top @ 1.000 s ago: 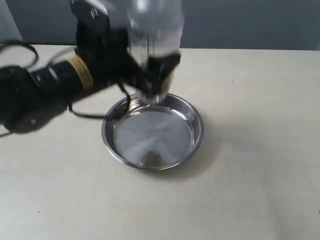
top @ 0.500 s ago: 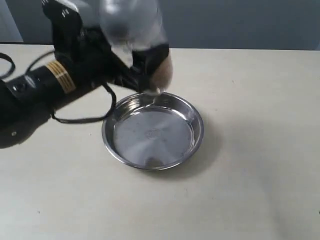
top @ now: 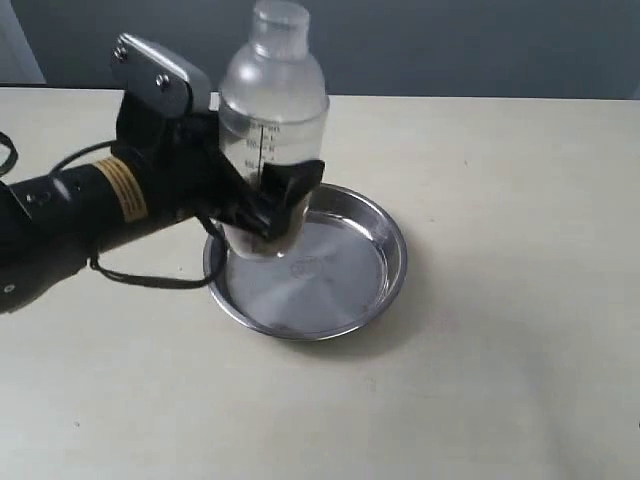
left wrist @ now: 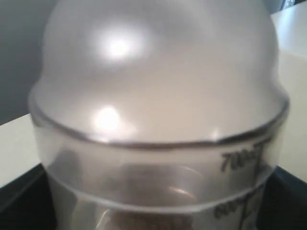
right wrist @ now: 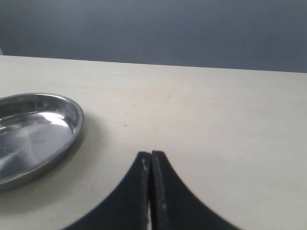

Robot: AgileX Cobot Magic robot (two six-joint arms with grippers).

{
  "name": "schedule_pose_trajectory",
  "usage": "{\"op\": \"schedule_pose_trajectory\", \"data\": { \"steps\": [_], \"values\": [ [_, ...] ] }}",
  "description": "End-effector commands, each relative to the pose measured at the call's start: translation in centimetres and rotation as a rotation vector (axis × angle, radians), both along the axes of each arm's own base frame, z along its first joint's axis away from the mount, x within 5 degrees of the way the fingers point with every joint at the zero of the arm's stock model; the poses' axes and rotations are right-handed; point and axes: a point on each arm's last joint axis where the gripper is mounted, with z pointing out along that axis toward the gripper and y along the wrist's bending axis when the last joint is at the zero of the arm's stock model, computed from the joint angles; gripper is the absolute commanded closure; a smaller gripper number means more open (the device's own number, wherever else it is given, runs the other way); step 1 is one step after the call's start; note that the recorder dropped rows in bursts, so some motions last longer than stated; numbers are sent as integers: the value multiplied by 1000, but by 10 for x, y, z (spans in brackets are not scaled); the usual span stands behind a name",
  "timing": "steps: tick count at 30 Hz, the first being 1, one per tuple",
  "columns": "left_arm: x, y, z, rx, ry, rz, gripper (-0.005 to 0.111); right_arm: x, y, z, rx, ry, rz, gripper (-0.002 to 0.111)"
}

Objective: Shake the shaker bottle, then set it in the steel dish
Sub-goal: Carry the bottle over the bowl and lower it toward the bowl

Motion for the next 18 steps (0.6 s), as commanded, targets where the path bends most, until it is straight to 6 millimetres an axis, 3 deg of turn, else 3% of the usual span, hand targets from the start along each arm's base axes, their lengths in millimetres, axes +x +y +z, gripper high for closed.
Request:
{"op": "schedule_pose_trajectory", "data": {
  "steps": [1, 4, 5, 9, 11, 12, 16, 18],
  "values": [
    [-13, -4, 43, -103, -208, -43, 106, 0, 0, 1, -1, -16, -1, 109],
    [-1, 1, 8, -6, -36, 70, 106, 0, 0, 1, -1, -16, -1, 109],
    [-1, 1, 10, -22, -59, 66, 106, 0, 0, 1, -1, -16, -1, 109],
    [-20, -10, 76, -204, -395, -55, 106, 0, 0, 1, -1, -16, -1, 109],
    [-20, -7, 85, -132, -385, -22, 106, 0, 0, 1, -1, -16, -1, 109],
    [-18, -6, 75, -86, -318, -1, 106, 0, 0, 1, -1, -16, -1, 109],
    [-18, -8, -18, 54, 22, -2, 106, 0, 0, 1, -1, -16, -1, 109],
    [-20, -9, -23, 26, -6, -16, 106, 0, 0, 1, -1, -16, -1, 109]
  ]
}}
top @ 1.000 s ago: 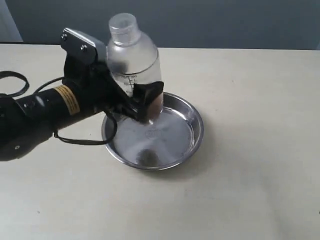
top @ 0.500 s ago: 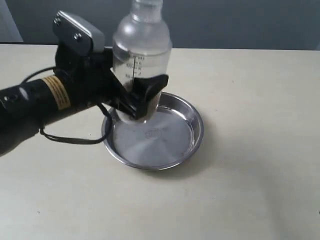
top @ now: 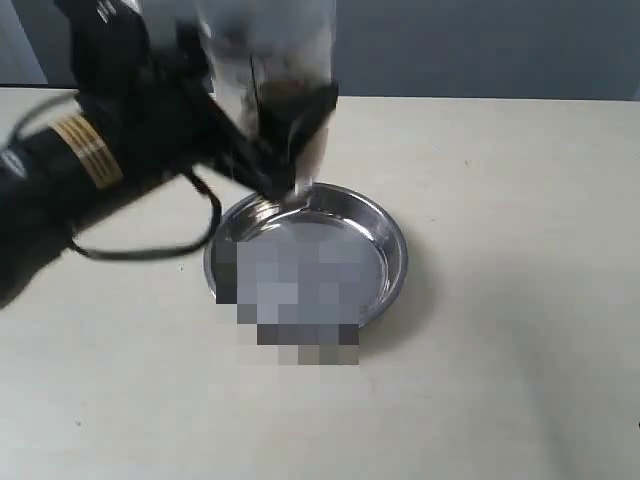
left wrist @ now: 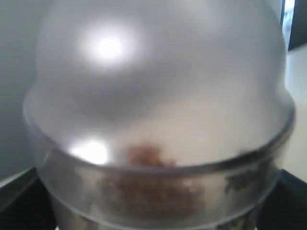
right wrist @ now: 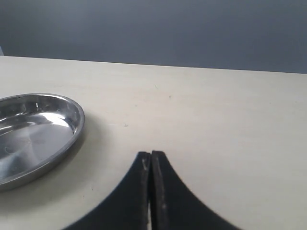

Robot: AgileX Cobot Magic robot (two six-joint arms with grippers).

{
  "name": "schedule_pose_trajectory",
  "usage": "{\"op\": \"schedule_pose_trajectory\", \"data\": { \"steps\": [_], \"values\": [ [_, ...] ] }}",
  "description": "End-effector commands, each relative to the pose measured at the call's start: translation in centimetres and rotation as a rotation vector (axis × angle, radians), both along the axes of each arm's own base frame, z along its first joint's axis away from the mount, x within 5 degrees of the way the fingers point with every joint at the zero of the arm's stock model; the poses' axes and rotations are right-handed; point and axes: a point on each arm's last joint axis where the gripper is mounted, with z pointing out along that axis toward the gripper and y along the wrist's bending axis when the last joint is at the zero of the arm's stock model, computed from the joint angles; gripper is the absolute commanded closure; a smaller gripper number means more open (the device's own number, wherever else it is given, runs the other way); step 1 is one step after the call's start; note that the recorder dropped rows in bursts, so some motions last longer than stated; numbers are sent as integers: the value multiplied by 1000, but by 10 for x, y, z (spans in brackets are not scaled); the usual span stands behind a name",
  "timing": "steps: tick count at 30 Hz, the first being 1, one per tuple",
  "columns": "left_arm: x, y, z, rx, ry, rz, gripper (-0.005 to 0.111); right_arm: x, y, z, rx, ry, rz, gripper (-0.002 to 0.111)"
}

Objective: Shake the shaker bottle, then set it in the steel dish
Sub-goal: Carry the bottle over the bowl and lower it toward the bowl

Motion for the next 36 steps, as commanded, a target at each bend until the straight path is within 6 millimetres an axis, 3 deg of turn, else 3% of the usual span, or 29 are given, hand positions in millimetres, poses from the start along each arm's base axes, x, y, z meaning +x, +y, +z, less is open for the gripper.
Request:
{"op": "schedule_pose_trajectory", "data": {
  "steps": [1, 5, 7, 9, 13, 15, 17, 20, 23, 25, 30, 32, 33, 36],
  "values": [
    [-4, -3, -46, 25, 113, -14, 106, 0, 0, 1, -1, -16, -1, 109],
    [-5, -3, 34, -167, -201, -30, 106, 0, 0, 1, -1, -16, -1, 109],
    [-10, -2, 64, -184, -243, -52, 106, 0, 0, 1, -1, -16, -1, 109],
    [-10, 0, 59, -127, -179, -34, 106, 0, 0, 1, -1, -16, -1, 109],
    [-4, 0, -8, 29, 103, 3, 106, 0, 0, 1, -1, -16, -1, 109],
    [-6, -3, -23, 37, 134, -17, 106, 0, 0, 1, -1, -16, -1, 109],
    [-8, -7, -9, -13, 48, -49, 106, 0, 0, 1, -1, -16, -1, 109],
    [-12, -8, 35, -154, -161, -78, 106, 0, 0, 1, -1, -16, -1, 109],
    [-17, -5, 62, -199, -240, -81, 106, 0, 0, 1, -1, -16, -1, 109],
    [-16, -3, 56, -152, -193, -61, 106, 0, 0, 1, -1, -16, -1, 109],
    [2, -3, -13, 56, 107, 45, 106, 0, 0, 1, -1, -16, -1, 109],
    [5, -7, -27, 57, 133, 32, 106, 0, 0, 1, -1, -16, -1, 109],
    [3, -11, -24, 46, 101, 1, 106, 0, 0, 1, -1, -16, -1, 109],
    [-8, -19, 20, -131, -133, -90, 106, 0, 0, 1, -1, -16, -1, 109]
  ]
}}
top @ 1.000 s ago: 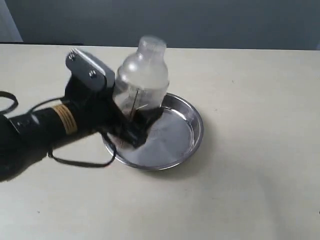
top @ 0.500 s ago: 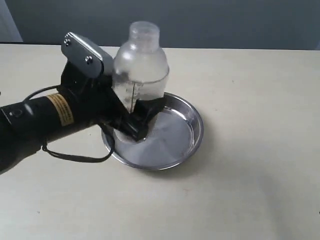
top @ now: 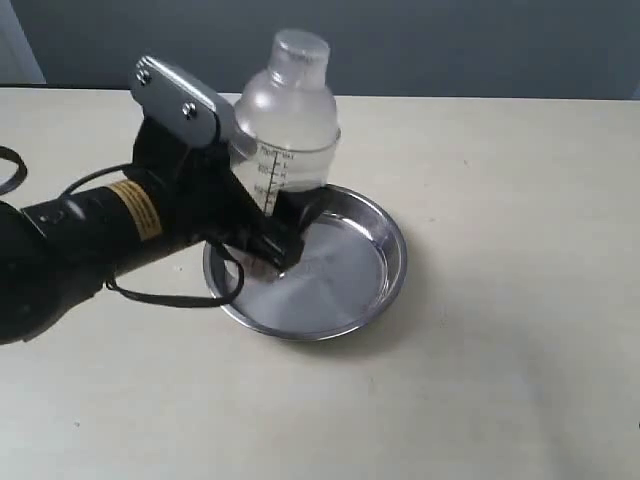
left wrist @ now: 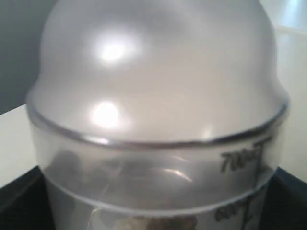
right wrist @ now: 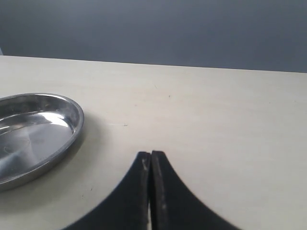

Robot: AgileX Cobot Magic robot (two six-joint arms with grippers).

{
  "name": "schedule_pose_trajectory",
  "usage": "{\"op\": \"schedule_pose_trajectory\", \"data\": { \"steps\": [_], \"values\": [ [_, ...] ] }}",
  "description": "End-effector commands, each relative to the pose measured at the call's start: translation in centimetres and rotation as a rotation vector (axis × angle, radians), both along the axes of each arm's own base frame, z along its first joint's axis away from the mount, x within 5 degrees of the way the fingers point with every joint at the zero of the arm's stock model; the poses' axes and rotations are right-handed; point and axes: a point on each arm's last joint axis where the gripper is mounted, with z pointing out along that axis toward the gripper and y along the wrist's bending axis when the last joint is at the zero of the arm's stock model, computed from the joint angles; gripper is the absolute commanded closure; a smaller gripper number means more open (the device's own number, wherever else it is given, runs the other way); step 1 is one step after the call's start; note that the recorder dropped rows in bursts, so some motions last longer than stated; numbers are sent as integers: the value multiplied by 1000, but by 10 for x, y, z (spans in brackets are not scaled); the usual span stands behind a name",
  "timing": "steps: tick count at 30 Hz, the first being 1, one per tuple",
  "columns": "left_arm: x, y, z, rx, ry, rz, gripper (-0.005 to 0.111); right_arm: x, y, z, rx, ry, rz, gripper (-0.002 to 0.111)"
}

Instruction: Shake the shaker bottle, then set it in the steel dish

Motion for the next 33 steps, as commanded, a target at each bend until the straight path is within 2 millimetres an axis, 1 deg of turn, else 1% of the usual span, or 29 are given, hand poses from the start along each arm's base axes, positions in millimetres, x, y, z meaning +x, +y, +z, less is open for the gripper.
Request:
{"op": "schedule_pose_trajectory", "data": {
  "steps": [1, 2, 3, 4, 6, 7, 8, 9, 10, 12, 13, 14, 15, 16, 18, 20, 21, 22, 24, 25, 26, 27, 28, 31, 32, 33],
  "values": [
    [-16, -14, 76, -304, -392, -121, 106, 0, 0, 1, -3, -16, -1, 109],
    [-18, -13, 85, -292, -418, -114, 106, 0, 0, 1, -3, -16, -1, 109],
    [-16, -11, 82, -242, -378, -69, 106, 0, 0, 1, -3, -16, -1, 109],
    [-10, -9, 69, -189, -310, -16, 106, 0, 0, 1, -3, -16, -1, 109],
    [7, 0, 22, -88, -111, 134, 106, 0, 0, 1, -3, -16, -1, 109],
    [10, 2, 8, -80, -65, 164, 106, 0, 0, 1, -3, -16, -1, 109],
    [10, 0, 4, -68, -66, 140, 106, 0, 0, 1, -3, -16, -1, 109],
    [6, -7, 10, -81, -111, 74, 106, 0, 0, 1, -3, -16, -1, 109],
    [1, -12, 22, -118, -179, 25, 106, 0, 0, 1, -3, -16, -1, 109],
    [-8, -19, 60, -236, -346, -33, 106, 0, 0, 1, -3, -16, -1, 109],
    [-8, -19, 73, -263, -387, -29, 106, 0, 0, 1, -3, -16, -1, 109],
    [-7, -18, 79, -256, -392, -13, 106, 0, 0, 1, -3, -16, -1, 109],
    [-4, -16, 76, -235, -348, 25, 106, 0, 0, 1, -3, -16, -1, 109],
    [-1, -15, 65, -187, -280, 52, 106, 0, 0, 1, -3, -16, -1, 109],
    [5, -16, 21, -95, -98, 90, 106, 0, 0, 1, -3, -16, -1, 109],
    [7, -18, -20, -54, 45, 102, 106, 0, 0, 1, -3, -16, -1, 109],
    [6, -21, -27, -35, 54, 81, 106, 0, 0, 1, -3, -16, -1, 109],
    [5, -24, -26, -26, 34, 49, 106, 0, 0, 1, -3, -16, -1, 109],
    [0, -31, 7, -101, -138, -23, 106, 0, 0, 1, -3, -16, -1, 109],
    [-7, -33, 53, -218, -290, -40, 106, 0, 0, 1, -3, -16, -1, 109],
    [-9, -31, 67, -244, -322, -39, 106, 0, 0, 1, -3, -16, -1, 109],
    [-14, -27, 79, -207, -324, -37, 106, 0, 0, 1, -3, -16, -1, 109],
    [-12, -25, 73, -179, -284, -8, 106, 0, 0, 1, -3, -16, -1, 109],
    [-4, -19, 32, -81, -131, 100, 106, 0, 0, 1, -3, -16, -1, 109],
    [-3, -20, 27, -63, -140, 97, 106, 0, 0, 1, -3, -16, -1, 109],
    [-8, -24, 44, -82, -237, 47, 106, 0, 0, 1, -3, -16, -1, 109]
  ]
}}
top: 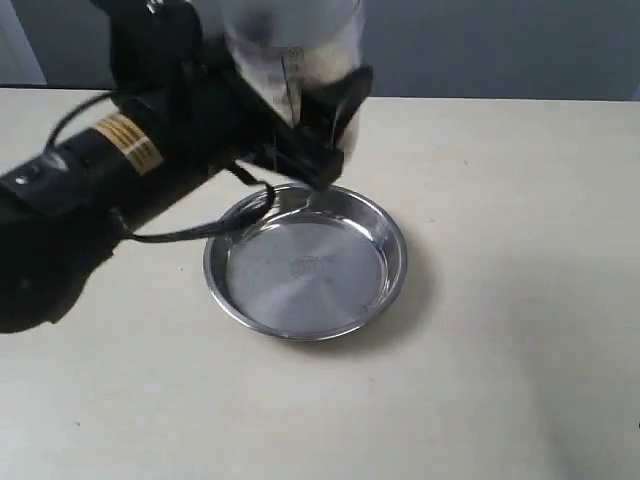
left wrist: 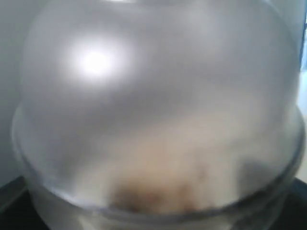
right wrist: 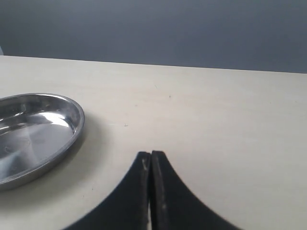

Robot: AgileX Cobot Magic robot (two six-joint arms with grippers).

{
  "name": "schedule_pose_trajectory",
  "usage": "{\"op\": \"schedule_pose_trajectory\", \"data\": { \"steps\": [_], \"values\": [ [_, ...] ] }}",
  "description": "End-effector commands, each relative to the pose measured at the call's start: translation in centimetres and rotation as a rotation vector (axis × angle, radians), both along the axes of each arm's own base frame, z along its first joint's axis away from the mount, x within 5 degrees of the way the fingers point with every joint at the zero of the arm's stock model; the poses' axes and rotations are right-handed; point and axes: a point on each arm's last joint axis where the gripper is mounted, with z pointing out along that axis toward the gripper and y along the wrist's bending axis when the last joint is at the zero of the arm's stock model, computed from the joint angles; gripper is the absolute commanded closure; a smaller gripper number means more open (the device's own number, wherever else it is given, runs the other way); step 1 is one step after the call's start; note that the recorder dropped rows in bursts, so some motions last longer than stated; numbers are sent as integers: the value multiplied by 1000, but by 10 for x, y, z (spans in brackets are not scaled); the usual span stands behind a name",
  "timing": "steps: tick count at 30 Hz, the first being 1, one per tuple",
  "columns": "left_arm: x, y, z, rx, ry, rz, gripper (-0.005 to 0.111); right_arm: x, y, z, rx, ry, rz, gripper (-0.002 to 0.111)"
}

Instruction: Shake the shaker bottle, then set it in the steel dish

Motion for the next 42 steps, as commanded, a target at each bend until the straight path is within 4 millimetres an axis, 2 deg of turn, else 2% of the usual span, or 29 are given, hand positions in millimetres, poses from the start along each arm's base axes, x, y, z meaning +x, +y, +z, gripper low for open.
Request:
{"op": "schedule_pose_trajectory", "data": {
  "steps": [1, 2, 3, 4, 5, 7, 8, 9, 10, 12, 14, 18, 20, 21, 24, 25, 26, 30, 31, 32, 35, 36, 37, 40, 41, 42],
  "values": [
    [-9, -6, 16, 14, -124, -47, 106, 0, 0, 1, 0, -16, -1, 109],
    [-15, -6, 41, -35, -210, -63, 106, 0, 0, 1, 0, -16, -1, 109],
    [-19, -4, 56, -58, -233, -67, 106, 0, 0, 1, 0, -16, -1, 109],
    [-18, -1, 54, -51, -182, -53, 106, 0, 0, 1, 0, -16, -1, 109],
    [-11, 1, 37, -15, -73, -25, 106, 0, 0, 1, 0, -16, -1, 109],
    [4, 7, -14, 65, 137, 39, 106, 0, 0, 1, 0, -16, -1, 109],
    [6, 8, -30, 66, 197, 61, 106, 0, 0, 1, 0, -16, -1, 109],
    [6, 7, -34, 35, 226, 67, 106, 0, 0, 1, 0, -16, -1, 109],
    [3, 1, -36, 3, 236, 29, 106, 0, 0, 1, 0, -16, -1, 109],
    [-8, -17, -34, 82, 150, -150, 106, 0, 0, 1, 0, -16, -1, 109],
    [-10, -19, -32, 120, 101, -191, 106, 0, 0, 1, 0, -16, -1, 109],
    [16, 22, -31, -55, 184, 218, 106, 0, 0, 1, 0, -16, -1, 109],
    [18, 26, -29, -80, 168, 248, 106, 0, 0, 1, 0, -16, -1, 109],
    [15, 19, -28, -65, 154, 180, 106, 0, 0, 1, 0, -16, -1, 109],
    [-6, -15, -26, 30, 92, -173, 106, 0, 0, 1, 0, -16, -1, 109],
    [-10, -19, -27, 79, 72, -224, 106, 0, 0, 1, 0, -16, -1, 109],
    [-9, -18, -29, 102, 81, -215, 107, 0, 0, 1, 0, -16, -1, 109],
    [20, 31, -37, -29, 220, 303, 106, 0, 0, 1, 0, -16, -1, 109],
    [22, 36, -36, -61, 221, 364, 106, 0, 0, 1, 0, -16, -1, 109],
    [21, 36, -36, -66, 220, 357, 106, 0, 0, 1, 0, -16, -1, 109],
    [3, -2, -34, 128, 133, -56, 106, 0, 0, 1, 0, -16, -1, 109],
    [-2, -9, -34, 174, 102, -146, 107, 0, 0, 1, 0, -16, -1, 109],
    [-2, -8, -35, 164, 115, -138, 107, 0, 0, 1, 0, -16, -1, 109],
    [19, 22, -34, -55, 206, 189, 107, 0, 0, 1, 0, -16, -1, 109],
    [20, 24, -34, -77, 209, 203, 107, 0, 0, 1, 0, -16, -1, 109],
    [16, 16, -33, -17, 182, 110, 107, 0, 0, 1, 0, -16, -1, 109]
  ]
}}
